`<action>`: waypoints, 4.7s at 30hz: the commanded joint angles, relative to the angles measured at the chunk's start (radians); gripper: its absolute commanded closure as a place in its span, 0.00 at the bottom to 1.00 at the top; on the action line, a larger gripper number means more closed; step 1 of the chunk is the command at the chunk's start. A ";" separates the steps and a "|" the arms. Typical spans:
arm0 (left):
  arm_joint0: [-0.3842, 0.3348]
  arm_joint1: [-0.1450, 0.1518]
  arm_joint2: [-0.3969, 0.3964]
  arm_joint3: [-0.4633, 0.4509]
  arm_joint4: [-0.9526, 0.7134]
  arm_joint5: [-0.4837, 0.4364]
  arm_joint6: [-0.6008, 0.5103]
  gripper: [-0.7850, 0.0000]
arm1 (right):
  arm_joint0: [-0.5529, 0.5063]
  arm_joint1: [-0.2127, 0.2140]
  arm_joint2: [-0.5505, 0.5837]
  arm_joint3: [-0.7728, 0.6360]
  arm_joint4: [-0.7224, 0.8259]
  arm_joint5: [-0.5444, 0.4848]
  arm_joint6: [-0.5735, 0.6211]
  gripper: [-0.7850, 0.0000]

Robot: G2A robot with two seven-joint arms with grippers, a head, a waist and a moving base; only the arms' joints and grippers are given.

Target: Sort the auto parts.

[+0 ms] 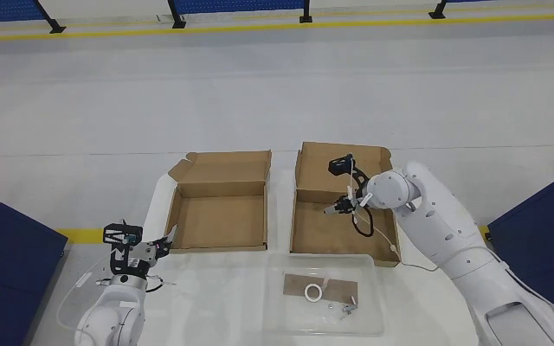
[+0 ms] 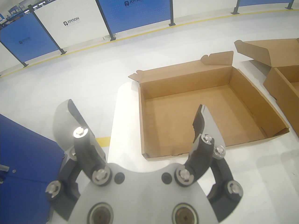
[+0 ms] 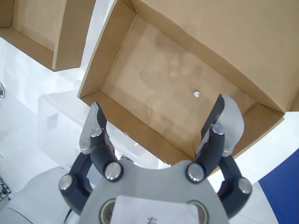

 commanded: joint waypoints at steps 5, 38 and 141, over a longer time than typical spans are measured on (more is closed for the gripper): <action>0.000 0.000 0.000 0.000 0.000 0.000 0.000 0.00 | -0.019 0.016 0.015 -0.118 -0.061 -0.113 0.009 0.00; 0.000 0.000 0.000 0.000 0.000 0.000 0.000 0.00 | -0.042 0.197 -0.197 -0.561 0.070 -0.376 0.203 0.00; 0.000 0.000 0.000 0.000 0.000 0.000 0.000 0.00 | -0.058 0.225 -0.710 -0.507 -0.364 -0.495 0.055 0.07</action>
